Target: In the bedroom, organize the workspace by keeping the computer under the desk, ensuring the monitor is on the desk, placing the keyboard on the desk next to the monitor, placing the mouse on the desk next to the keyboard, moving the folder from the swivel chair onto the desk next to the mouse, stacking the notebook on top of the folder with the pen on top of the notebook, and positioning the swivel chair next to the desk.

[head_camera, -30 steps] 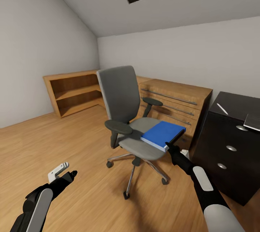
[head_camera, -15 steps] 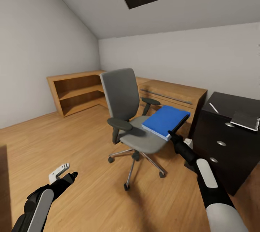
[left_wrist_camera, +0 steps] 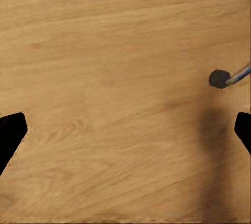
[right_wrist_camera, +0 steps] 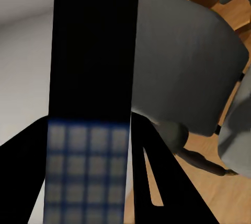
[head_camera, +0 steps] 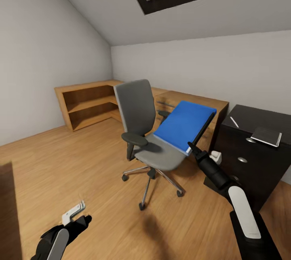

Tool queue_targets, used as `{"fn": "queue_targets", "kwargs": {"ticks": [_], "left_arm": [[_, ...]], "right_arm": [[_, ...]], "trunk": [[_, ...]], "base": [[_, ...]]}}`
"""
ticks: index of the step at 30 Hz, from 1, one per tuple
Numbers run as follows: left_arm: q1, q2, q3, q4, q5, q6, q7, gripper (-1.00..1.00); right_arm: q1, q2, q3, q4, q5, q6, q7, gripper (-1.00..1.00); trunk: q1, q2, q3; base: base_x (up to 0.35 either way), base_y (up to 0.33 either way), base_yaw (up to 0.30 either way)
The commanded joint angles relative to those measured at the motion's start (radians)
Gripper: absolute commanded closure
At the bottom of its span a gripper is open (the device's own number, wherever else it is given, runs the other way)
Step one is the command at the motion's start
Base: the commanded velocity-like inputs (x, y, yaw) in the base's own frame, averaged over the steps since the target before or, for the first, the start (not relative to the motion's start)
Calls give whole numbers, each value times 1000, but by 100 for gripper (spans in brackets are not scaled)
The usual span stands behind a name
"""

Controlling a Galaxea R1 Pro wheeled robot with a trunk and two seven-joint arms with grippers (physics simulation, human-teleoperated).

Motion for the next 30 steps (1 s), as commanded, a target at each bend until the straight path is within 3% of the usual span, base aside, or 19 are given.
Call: {"fn": "queue_targets", "kwargs": {"ticks": [1, 6, 7, 11, 19, 23, 30], "left_arm": [[9, -1, -6, 2, 2, 2, 8, -100], [24, 0, -24, 100, -16, -15, 9, -100], [26, 3, -59, 163, -31, -95, 8, -100], [26, 5, -85, 241, -41, -240, 5, -100], [26, 4, -89, 276, -45, -257, 7, -100], [26, 3, -103, 301, -62, -272, 7, -100], [26, 3, -152, 393, -76, -371, 8, -100]], "right_arm": [[4, 0, -2, -10, -2, 6, 1, 100], [11, 0, -2, -28, -1, 5, -2, 100], [12, -1, -3, -33, -1, 5, -1, 100], [12, -6, -3, -33, 1, 5, -1, 100], [12, -11, -5, -38, 6, 5, -1, 100], [12, -12, -6, -41, 7, 5, -1, 100], [13, -45, -7, -67, 7, 5, -10, 100]], "trunk": [[-4, 7, 2], [-23, 42, 18], [-27, 49, 21], [-42, 77, 34], [-73, 133, 59], [-88, 161, 71], [-115, 210, 93]], "base": [[0, 0, 0], [0, 0, 0], [0, 0, 0], [0, 0, 0], [0, 0, -132], [0, 0, -257], [0, 0, -267]]}}
